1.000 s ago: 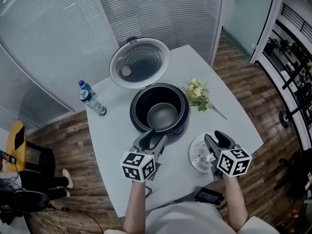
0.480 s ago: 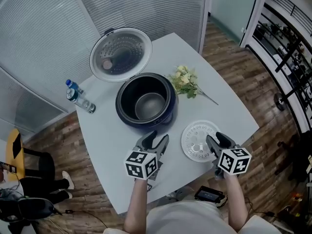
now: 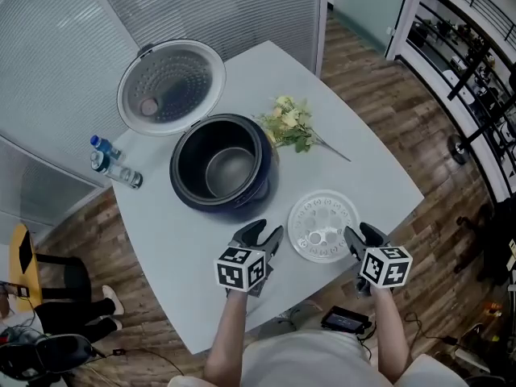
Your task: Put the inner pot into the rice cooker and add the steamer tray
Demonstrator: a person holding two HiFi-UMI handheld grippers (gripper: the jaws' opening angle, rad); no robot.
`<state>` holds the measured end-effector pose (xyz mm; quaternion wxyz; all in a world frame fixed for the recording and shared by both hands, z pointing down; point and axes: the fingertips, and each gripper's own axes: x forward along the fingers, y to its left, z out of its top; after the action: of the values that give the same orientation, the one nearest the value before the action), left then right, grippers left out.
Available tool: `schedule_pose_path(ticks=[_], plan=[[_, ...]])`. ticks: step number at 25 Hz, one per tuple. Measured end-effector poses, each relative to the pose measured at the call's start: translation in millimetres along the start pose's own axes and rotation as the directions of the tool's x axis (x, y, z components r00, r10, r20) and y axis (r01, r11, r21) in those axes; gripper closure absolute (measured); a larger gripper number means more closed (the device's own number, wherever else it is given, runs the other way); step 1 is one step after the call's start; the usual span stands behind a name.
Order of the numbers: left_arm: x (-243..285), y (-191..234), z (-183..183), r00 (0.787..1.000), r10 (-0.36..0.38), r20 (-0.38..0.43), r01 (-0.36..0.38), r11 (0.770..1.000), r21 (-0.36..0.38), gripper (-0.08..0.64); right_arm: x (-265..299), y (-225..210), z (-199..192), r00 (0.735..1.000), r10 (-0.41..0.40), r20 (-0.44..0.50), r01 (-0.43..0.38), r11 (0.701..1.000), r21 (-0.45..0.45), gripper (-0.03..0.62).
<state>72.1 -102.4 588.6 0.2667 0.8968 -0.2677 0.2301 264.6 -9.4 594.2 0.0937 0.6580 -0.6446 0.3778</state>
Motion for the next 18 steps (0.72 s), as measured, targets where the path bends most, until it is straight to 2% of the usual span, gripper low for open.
schedule_pose_path(ticks=[7,12,18], plan=[[39.1,-0.5,-30.6,0.996,-0.03,-0.088,0.026,0.999,-0.047,0.373,10.2,-37.2,-27.4,0.997,-0.058,-0.059,0.061,0.997,0.049,0.377],[63.6,-5.8,-45.8,0.99,-0.072,-0.118,0.063,0.995,-0.081,0.371,18.4,-56.0,-36.9,0.994,-0.081,-0.08,0.086,0.994,0.066,0.379],[83.1,-4.5,-60.9,0.984,-0.067,-0.163,0.048,0.992,-0.114,0.371,29.6,-65.0,-50.3,0.99,-0.084,-0.113,0.094,0.992,0.085,0.379]])
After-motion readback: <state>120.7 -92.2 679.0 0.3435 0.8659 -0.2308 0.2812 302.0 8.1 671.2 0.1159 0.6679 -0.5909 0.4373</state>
